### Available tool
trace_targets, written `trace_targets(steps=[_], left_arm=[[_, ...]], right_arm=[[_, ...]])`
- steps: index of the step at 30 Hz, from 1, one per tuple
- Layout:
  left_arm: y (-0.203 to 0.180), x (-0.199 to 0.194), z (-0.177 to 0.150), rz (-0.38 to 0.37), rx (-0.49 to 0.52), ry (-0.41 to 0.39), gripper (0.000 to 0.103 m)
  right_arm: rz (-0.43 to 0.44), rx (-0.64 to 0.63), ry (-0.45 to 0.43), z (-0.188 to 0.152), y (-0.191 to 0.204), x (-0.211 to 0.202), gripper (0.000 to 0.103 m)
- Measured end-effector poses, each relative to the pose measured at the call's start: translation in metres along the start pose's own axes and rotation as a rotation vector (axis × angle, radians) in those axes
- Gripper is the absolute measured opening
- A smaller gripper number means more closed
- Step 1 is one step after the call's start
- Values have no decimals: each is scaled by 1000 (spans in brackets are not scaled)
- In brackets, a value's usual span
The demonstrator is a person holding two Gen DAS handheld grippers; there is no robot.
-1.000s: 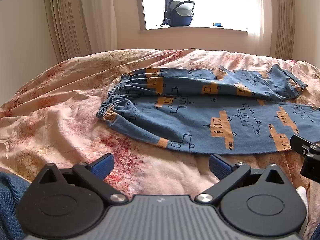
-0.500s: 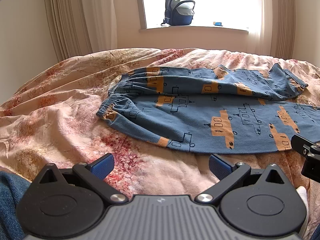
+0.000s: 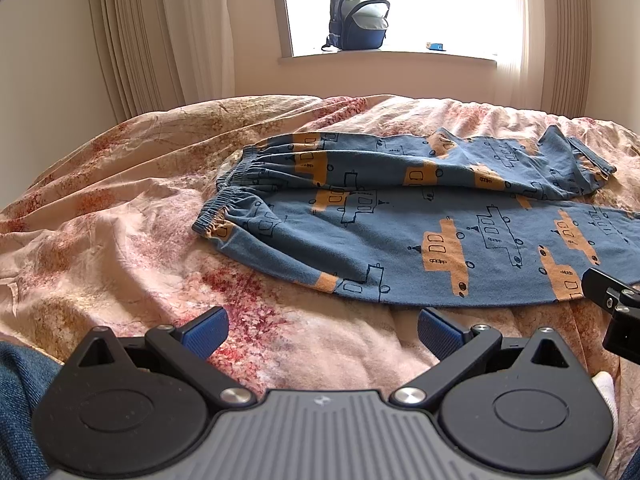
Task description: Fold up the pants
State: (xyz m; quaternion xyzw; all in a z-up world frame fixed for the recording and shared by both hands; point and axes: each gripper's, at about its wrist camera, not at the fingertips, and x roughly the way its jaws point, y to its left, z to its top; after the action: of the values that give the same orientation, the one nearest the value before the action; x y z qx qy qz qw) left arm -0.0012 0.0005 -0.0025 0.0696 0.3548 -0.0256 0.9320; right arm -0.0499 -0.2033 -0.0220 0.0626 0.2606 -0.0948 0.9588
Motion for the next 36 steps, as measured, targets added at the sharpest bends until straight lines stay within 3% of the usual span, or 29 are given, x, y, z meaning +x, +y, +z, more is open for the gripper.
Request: trace_targets(steps=[36], left_arm=[[0, 2, -1, -2, 6, 9, 103]], right_arm=[[0, 0, 1, 0, 0, 0, 103]])
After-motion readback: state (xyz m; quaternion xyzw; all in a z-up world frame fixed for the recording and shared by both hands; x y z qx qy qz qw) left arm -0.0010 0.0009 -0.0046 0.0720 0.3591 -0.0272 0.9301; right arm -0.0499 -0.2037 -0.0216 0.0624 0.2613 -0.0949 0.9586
